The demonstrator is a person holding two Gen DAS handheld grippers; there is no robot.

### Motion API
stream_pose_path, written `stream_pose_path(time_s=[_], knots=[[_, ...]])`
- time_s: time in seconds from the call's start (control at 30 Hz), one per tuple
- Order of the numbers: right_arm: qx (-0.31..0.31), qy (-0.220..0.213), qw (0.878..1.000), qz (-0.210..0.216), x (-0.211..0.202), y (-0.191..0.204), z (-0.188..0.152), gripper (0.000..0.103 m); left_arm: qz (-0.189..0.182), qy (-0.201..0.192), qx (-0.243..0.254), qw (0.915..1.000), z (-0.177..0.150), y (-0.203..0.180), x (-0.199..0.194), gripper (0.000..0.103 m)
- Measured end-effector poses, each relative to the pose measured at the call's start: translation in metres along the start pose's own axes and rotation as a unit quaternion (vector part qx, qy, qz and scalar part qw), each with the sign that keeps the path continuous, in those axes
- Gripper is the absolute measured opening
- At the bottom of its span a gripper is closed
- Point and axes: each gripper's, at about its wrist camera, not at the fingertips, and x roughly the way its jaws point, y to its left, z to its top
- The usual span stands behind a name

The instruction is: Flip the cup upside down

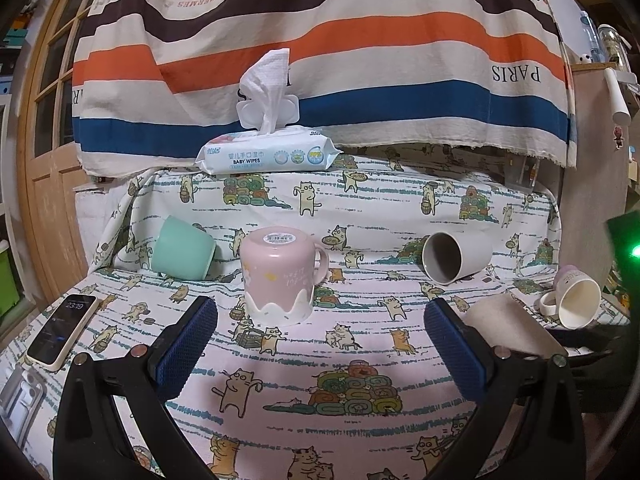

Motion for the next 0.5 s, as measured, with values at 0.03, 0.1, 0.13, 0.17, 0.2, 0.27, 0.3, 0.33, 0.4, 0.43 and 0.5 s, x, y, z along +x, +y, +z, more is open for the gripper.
stream_pose_path(time_s=[0.03, 0.1, 0.13, 0.17, 0.2, 0.27, 0.3, 0.33, 0.4, 0.43, 0.5], knots=[[-0.004, -0.012, 1.0, 0.0, -0.007, -0.001, 0.0, 0.087, -0.001, -0.001, -0.001, 1.0, 0.0, 0.001, 0.0, 0.103], [-0.01, -0.028, 1.0, 0.006, -0.021, -0.007, 0.0, 0.087, 0.001, -0.001, -0.004, 1.0, 0.0, 0.001, 0.0, 0.103], [-0.008, -0.037, 0.999, 0.013, -0.027, -0.011, 0.0, 0.087, 0.005, 0.0, -0.005, 1.0, 0.001, 0.001, 0.0, 0.103], [-0.006, -0.051, 0.998, 0.024, -0.037, -0.018, -0.002, 0.087, 0.01, -0.001, -0.006, 0.9999, 0.001, 0.001, 0.0, 0.103], [-0.006, -0.062, 0.998, 0.028, -0.044, -0.023, -0.005, 0.087, 0.012, -0.002, -0.007, 0.9999, 0.001, 0.001, -0.001, 0.103], [-0.012, -0.093, 0.995, 0.022, -0.061, -0.037, -0.013, 0.087, 0.008, -0.005, -0.006, 0.9999, 0.001, 0.001, -0.002, 0.103], [-0.015, -0.116, 0.993, 0.01, -0.07, -0.045, -0.018, 0.087, 0.008, -0.012, -0.007, 0.9999, 0.001, 0.001, -0.004, 0.103], [-0.014, -0.131, 0.991, 0.002, -0.076, -0.052, -0.02, 0.087, 0.02, -0.029, -0.01, 0.9993, 0.002, 0.002, -0.009, 0.103], [0.002, -0.167, 0.986, -0.014, -0.09, -0.071, -0.023, 0.087, 0.048, -0.064, -0.026, 0.9965, 0.002, 0.005, -0.021, 0.103], [0.011, -0.185, 0.982, -0.021, -0.097, -0.079, -0.024, 0.087, 0.046, -0.073, -0.041, 0.9954, 0.002, 0.006, -0.026, 0.103], [0.017, -0.218, 0.975, -0.038, -0.111, -0.092, -0.025, 0.087, 0.015, -0.069, -0.059, 0.9957, 0.003, 0.006, -0.031, 0.103]])
